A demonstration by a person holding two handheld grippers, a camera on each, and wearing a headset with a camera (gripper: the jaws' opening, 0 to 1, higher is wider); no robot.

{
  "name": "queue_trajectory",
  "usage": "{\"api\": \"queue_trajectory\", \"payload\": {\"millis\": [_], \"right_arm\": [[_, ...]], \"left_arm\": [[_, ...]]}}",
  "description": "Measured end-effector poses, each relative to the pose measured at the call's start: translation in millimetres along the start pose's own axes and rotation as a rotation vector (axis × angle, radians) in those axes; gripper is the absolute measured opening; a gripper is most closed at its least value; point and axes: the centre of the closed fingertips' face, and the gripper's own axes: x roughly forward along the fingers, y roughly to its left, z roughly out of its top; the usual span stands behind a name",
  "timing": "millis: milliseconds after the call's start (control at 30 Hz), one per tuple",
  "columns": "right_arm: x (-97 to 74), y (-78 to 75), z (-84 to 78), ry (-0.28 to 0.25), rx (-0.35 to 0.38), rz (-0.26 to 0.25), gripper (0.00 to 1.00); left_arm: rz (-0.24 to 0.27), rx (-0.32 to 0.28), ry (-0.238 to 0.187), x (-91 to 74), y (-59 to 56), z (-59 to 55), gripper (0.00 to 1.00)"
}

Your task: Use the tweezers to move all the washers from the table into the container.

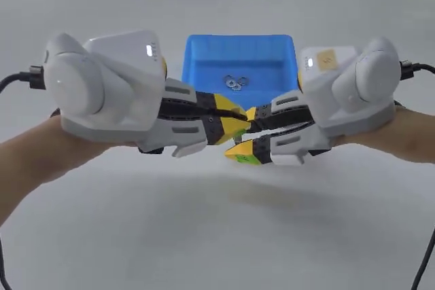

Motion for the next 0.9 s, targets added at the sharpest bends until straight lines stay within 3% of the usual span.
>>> {"api": "queue_trajectory", "payload": {"millis": [367, 700, 900], "right_arm": [[0.3, -1.4, -5.6, 0.040, -0.029, 0.009, 0.12], [0.3, -2.5, -5.2, 0.041, -0.048, 0.002, 0.10], [2.0, 0.5, -3.5, 0.037, -0.048, 0.004, 0.10]], "left_arm": [[-0.007, 0.001, -0.005, 5.4, -3.4, 3.7, 0.07], [-0.002, 0.006, 0.007, 5.7, 0.4, 3.3, 0.07], [0.001, -0.022, 0.000, 2.6, 1.0, 3.4, 0.07]]}}
